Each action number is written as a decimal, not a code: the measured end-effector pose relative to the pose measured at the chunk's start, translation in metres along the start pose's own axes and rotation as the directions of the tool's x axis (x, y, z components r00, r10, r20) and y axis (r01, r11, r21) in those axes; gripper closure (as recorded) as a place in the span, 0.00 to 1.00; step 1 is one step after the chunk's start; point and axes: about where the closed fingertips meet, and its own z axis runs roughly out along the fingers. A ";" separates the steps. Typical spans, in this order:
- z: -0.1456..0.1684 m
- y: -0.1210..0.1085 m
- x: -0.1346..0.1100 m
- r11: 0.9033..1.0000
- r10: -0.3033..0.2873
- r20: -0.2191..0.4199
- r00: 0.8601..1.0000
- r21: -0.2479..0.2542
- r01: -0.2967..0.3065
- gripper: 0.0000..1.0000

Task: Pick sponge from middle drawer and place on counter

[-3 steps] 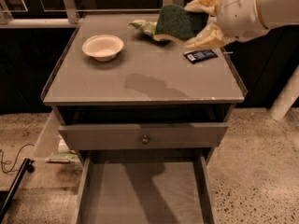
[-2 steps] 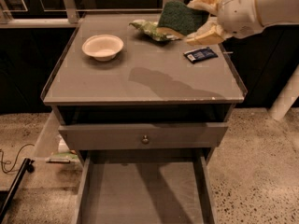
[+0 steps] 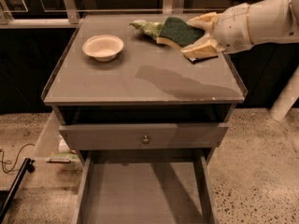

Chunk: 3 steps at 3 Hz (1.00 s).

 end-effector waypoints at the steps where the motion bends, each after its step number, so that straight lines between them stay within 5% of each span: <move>1: 0.016 0.005 0.016 0.996 0.086 0.008 0.996 -0.018 -0.086 1.00; 3: 0.028 -0.008 0.054 0.971 0.238 -0.083 0.968 0.055 -0.234 1.00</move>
Offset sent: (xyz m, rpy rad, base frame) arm 0.0402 -0.0168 -0.0557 0.0957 0.1922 -0.1597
